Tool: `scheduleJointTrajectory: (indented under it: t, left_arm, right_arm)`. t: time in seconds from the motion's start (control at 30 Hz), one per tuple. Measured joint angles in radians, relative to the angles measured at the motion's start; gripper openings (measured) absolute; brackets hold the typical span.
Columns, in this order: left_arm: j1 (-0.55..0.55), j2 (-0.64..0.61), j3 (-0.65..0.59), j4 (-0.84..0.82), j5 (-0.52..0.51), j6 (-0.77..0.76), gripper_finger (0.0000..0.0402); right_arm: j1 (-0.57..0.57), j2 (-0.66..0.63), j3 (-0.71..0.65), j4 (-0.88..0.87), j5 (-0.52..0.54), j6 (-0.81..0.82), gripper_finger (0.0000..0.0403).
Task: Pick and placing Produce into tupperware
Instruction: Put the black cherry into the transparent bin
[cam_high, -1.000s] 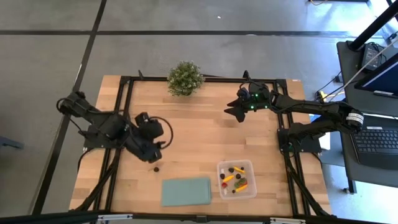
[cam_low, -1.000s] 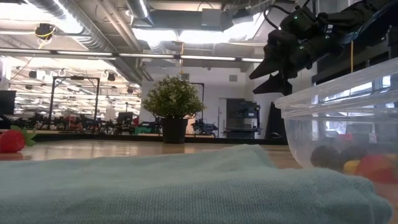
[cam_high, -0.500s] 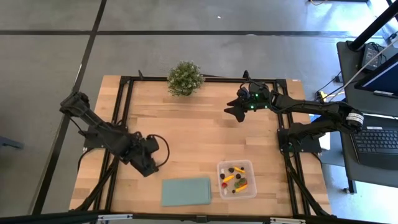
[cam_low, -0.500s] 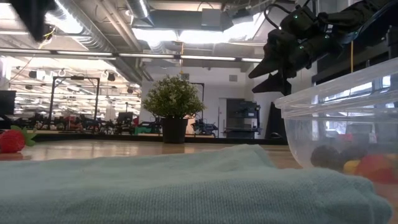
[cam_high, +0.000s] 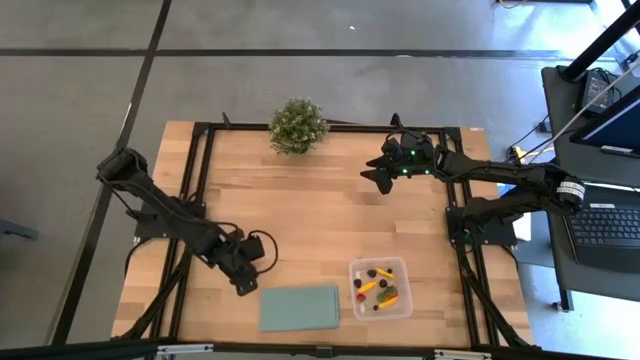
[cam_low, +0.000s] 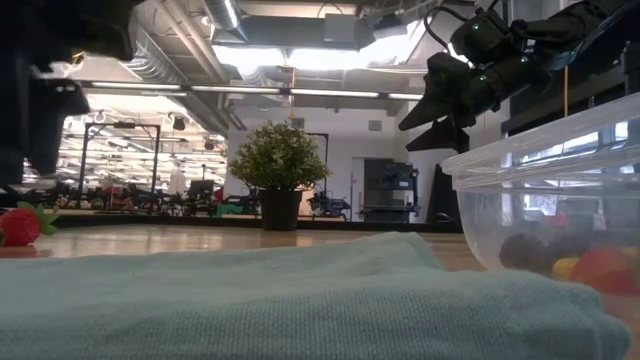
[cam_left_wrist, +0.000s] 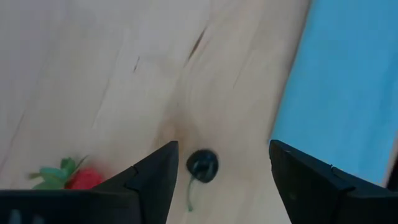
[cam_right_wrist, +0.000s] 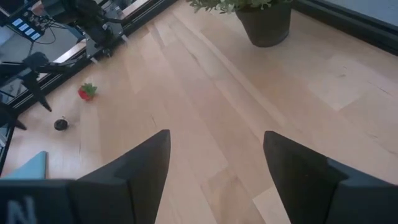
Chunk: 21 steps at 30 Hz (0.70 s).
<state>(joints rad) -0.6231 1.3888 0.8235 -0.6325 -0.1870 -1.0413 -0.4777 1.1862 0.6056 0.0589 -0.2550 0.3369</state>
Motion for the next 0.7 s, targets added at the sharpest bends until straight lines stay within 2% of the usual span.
scheduleJointTrajectory:
  t: [0.3, 0.7]
  left_arm:
    - [-0.031, 0.000, -0.059, -0.005, -0.015, 0.006, 0.0237]
    - [-0.039, 0.037, -0.062, 0.005, -0.035, 0.083, 0.0237]
  right_arm:
    - [0.000, 0.000, 0.000, 0.000, 0.000, -0.003, 0.0259]
    - [0.000, 0.000, 0.000, 0.000, 0.001, -0.009, 0.0259]
